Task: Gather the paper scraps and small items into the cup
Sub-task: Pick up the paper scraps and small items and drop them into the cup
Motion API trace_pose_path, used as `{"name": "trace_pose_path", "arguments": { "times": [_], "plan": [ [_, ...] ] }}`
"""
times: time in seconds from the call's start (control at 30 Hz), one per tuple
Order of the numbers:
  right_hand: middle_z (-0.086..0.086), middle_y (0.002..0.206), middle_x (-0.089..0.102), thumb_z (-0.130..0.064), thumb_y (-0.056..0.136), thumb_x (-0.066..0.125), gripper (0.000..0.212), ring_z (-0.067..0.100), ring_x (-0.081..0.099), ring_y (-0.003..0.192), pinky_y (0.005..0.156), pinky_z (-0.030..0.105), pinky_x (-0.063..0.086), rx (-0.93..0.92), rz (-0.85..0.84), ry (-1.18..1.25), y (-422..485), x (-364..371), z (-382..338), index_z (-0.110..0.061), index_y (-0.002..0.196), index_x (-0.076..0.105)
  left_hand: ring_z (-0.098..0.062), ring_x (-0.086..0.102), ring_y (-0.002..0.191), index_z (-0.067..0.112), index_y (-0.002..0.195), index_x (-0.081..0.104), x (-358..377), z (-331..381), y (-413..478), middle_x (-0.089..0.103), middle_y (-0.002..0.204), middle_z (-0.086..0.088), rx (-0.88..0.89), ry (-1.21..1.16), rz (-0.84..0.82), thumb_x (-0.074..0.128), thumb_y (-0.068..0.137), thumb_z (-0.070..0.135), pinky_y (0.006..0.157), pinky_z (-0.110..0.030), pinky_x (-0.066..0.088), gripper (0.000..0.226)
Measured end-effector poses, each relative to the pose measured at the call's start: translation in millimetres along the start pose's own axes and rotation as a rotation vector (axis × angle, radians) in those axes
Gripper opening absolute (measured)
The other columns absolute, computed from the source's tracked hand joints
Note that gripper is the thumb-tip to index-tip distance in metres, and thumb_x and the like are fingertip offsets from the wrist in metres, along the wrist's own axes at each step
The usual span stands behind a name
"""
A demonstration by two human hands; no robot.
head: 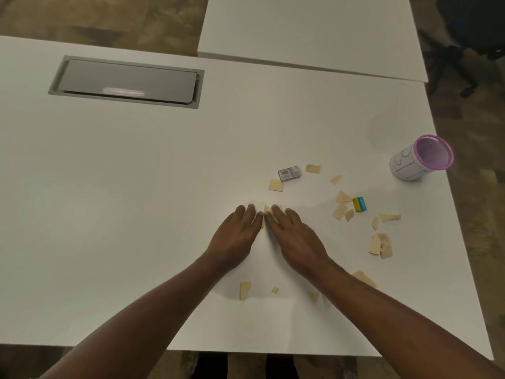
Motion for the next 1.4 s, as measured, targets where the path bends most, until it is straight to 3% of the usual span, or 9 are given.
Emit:
{"name": "trace_pose_path", "arguments": {
  "times": [0.2, 0.47, 0.67, 0.77, 0.87, 0.93, 1.03, 1.2, 1.4],
  "plan": [
    [0.014, 0.111, 0.065, 0.003, 0.078, 0.062, 0.041, 0.034, 0.062, 0.09, 0.049, 0.032, 0.049, -0.056, 0.141, -0.062, 5.1, -3.6, 5.9, -0.004, 0.118, 0.065, -0.032, 0.053, 0.078, -0.007, 0.108, 0.064, -7.4, 2.8, 10.4, 0.06, 0.094, -0.017, 0.078, -0.036, 0.059, 0.044, 0.09, 0.001, 0.057, -0.041, 0.047, 0.028],
    [0.007, 0.079, 0.055, 0.005, 0.069, 0.05, 0.022, 0.028, 0.053, 0.068, 0.044, 0.028, 0.023, -0.049, 0.219, -0.02, 11.5, -17.3, 6.7, -0.011, 0.081, 0.059, -0.029, 0.049, 0.066, 0.005, 0.08, 0.057, -10.4, 8.1, 29.7, 0.052, 0.079, -0.013, 0.098, -0.006, -0.032, 0.06, 0.077, -0.004, 0.048, -0.037, 0.038, 0.01],
    [0.005, 0.075, 0.053, 0.004, 0.067, 0.068, 0.023, 0.028, 0.053, 0.065, 0.044, 0.029, 0.023, -0.008, 0.239, 0.048, 16.7, -18.3, 12.1, -0.013, 0.077, 0.057, -0.027, 0.048, 0.06, 0.008, 0.073, 0.053, -17.0, 9.9, 44.7, 0.05, 0.073, -0.012, 0.076, 0.027, -0.055, 0.039, 0.076, -0.003, 0.043, -0.034, 0.032, 0.018],
    [0.003, 0.08, 0.056, -0.006, 0.083, 0.056, 0.009, 0.025, 0.054, 0.075, 0.054, 0.033, 0.038, 0.156, 0.26, 0.282, 18.1, -14.7, 24.7, -0.014, 0.084, 0.061, -0.028, 0.05, 0.057, 0.008, 0.072, 0.053, -18.2, 7.7, 50.4, 0.052, 0.071, -0.012, 0.021, -0.013, -0.057, 0.033, 0.075, 0.0, 0.042, -0.031, 0.025, 0.022],
    [-0.008, 0.083, 0.067, -0.016, 0.088, 0.061, 0.012, 0.01, 0.06, 0.079, 0.068, 0.025, 0.047, 0.486, 0.303, 0.756, 12.7, -16.2, 39.6, -0.022, 0.087, 0.071, -0.032, 0.056, 0.073, 0.007, 0.084, 0.055, -19.8, -6.6, 58.6, 0.056, 0.084, -0.013, -0.234, -0.18, -0.066, 0.039, 0.084, 0.002, 0.054, -0.033, 0.034, 0.017],
    [-0.01, 0.081, 0.071, -0.019, 0.088, 0.066, 0.009, 0.008, 0.066, 0.077, 0.072, 0.024, 0.051, 0.66, 0.312, 0.957, 6.4, -16.0, 46.8, -0.022, 0.089, 0.074, -0.03, 0.058, 0.081, 0.008, 0.089, 0.06, -15.4, -18.2, 58.4, 0.063, 0.09, -0.01, -0.45, -0.436, -0.12, 0.049, 0.088, 0.009, 0.063, -0.033, 0.039, 0.011],
    [-0.001, 0.087, 0.076, -0.013, 0.089, 0.067, 0.012, 0.015, 0.074, 0.074, 0.081, 0.034, 0.06, 0.829, 0.302, 1.345, -2.2, -7.2, 54.0, -0.019, 0.096, 0.075, -0.018, 0.063, 0.071, 0.013, 0.089, 0.067, -24.0, -25.5, 51.4, 0.068, 0.081, 0.001, -0.676, -0.763, -0.04, 0.058, 0.089, 0.016, 0.059, -0.024, 0.044, 0.01],
    [0.009, 0.103, 0.075, -0.001, 0.096, 0.059, 0.017, 0.02, 0.073, 0.088, 0.084, 0.032, 0.058, 0.867, 0.338, 1.824, -9.3, -11.6, 61.7, -0.011, 0.102, 0.072, -0.012, 0.059, 0.055, 0.018, 0.095, 0.071, -26.9, -17.6, 50.5, 0.061, 0.076, -0.001, -0.88, -1.152, 0.007, 0.061, 0.09, 0.008, 0.048, -0.018, 0.045, 0.015],
    [0.007, 0.106, 0.073, 0.001, 0.096, 0.059, 0.016, 0.022, 0.07, 0.095, 0.079, 0.026, 0.059, 0.872, 0.441, 1.964, -22.6, -37.2, 96.4, -0.01, 0.103, 0.069, -0.015, 0.068, 0.065, 0.01, 0.095, 0.07, -33.7, 11.2, 81.9, 0.071, 0.083, -0.007, -0.951, -1.39, -0.003, 0.064, 0.089, 0.0, 0.067, -0.034, 0.059, 0.013]
  ]
}}
Point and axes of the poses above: each hand's wrist, its own y-axis towards the middle knuckle, its own x-axis out of the palm, z = x × y, the point moved 5 cm from there along y, towards the middle knuckle
